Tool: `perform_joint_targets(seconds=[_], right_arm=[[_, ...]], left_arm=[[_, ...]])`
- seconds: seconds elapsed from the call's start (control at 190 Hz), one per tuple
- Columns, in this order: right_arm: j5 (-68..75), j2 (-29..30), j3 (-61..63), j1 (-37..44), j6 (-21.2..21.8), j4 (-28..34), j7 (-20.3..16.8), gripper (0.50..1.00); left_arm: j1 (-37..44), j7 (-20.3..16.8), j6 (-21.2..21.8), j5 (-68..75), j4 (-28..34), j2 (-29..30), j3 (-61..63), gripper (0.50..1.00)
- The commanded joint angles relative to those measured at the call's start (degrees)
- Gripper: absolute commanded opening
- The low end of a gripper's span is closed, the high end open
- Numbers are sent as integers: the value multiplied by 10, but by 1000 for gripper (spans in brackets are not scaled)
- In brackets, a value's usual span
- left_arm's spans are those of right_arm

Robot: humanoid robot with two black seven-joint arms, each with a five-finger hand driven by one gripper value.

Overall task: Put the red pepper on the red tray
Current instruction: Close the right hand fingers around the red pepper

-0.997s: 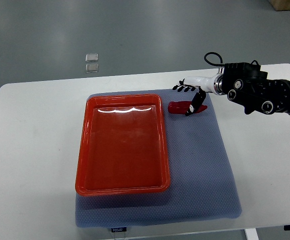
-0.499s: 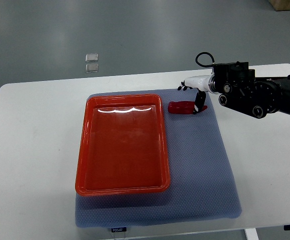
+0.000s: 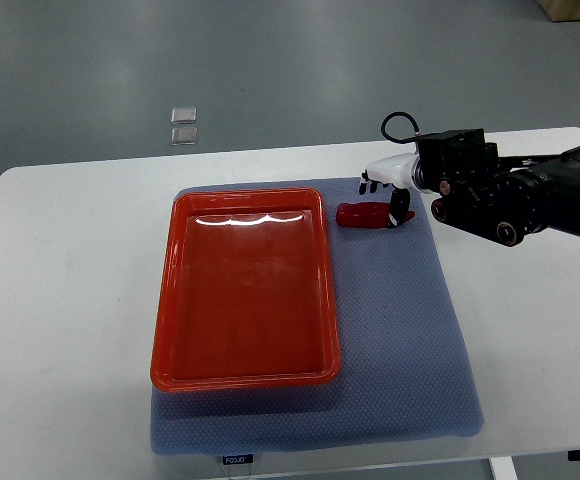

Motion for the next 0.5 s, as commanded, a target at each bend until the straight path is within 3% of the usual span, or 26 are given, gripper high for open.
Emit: perform_joint_targets(seconds=[0.0, 0.262, 0.388, 0.493], right_arm=[[-1, 1, 1, 0, 3, 0, 2, 803], [-1, 10, 1, -2, 8, 2, 4, 801], [-3, 11, 1, -2, 8, 3, 5, 699], [-3, 11, 1, -2, 8, 3, 5, 654]], left_arm=[[0, 0, 0, 0, 0, 0, 0, 1000], [0, 0, 0, 0, 0, 0, 0, 1000], [0, 0, 0, 0, 0, 0, 0, 1000], [0, 0, 0, 0, 0, 0, 0, 1000]])
